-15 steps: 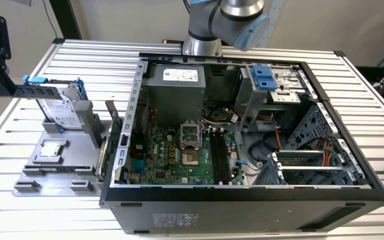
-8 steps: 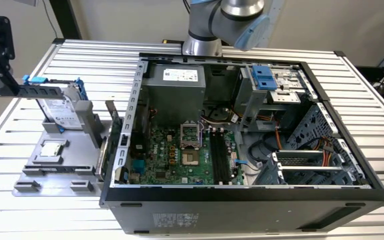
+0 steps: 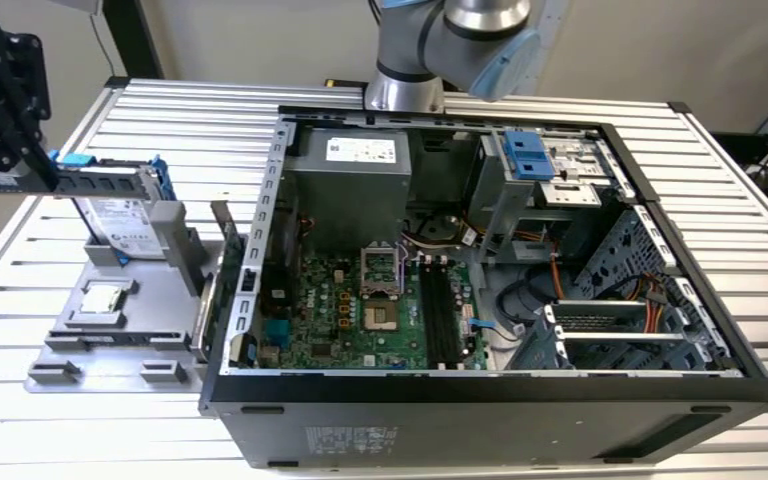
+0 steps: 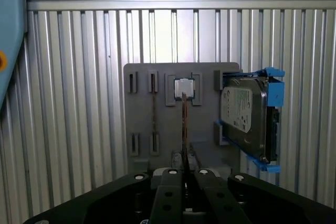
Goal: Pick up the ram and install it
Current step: 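Pick up the ram and move it above insertion slot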
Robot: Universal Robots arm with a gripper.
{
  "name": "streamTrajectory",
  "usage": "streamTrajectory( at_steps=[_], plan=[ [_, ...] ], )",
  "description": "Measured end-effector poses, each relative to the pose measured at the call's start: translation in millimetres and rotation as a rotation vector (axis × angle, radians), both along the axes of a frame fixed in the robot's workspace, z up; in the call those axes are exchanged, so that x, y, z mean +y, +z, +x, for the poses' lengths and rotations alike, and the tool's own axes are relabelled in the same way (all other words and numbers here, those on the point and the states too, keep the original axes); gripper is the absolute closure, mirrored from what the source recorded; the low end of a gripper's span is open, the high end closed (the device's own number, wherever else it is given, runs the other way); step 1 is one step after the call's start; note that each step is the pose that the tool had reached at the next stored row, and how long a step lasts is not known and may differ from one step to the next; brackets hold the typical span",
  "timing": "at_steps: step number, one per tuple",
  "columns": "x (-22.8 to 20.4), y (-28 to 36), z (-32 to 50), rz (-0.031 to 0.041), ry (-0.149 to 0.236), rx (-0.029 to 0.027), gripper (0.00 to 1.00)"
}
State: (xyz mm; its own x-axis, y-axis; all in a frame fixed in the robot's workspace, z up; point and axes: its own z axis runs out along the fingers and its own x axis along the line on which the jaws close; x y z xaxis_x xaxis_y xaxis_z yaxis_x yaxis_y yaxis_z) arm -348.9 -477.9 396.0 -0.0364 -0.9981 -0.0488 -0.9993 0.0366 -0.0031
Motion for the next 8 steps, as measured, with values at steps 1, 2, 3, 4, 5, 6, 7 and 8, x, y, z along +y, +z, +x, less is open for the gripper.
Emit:
streamTrajectory(
  at_steps=[1, 2, 3, 4, 5, 6, 7, 8],
  plan=[
    [0.0, 0.0, 2.7, 0.0, 0.0, 0.0, 1.0],
    [0.0, 0.0, 5.2, 0.0, 0.0, -0.0001, 1.0],
    [0.0, 0.0, 8.1, 0.0, 0.0, 0.0, 1.0],
    [0.0, 0.0, 10.9, 0.0, 0.0, 0.0, 1.0],
    [0.0, -0.1, 13.8, 0.0001, 0.0, -0.0001, 1.0],
    [0.0, -0.1, 16.7, 0.0001, 0.0, -0.0001, 1.0],
    [0.0, 0.0, 19.9, 0.0, 0.0, 0.0, 1.0],
    [0.0, 0.0, 23.3, 0.0001, 0.0, -0.0001, 1.0]
  ],
)
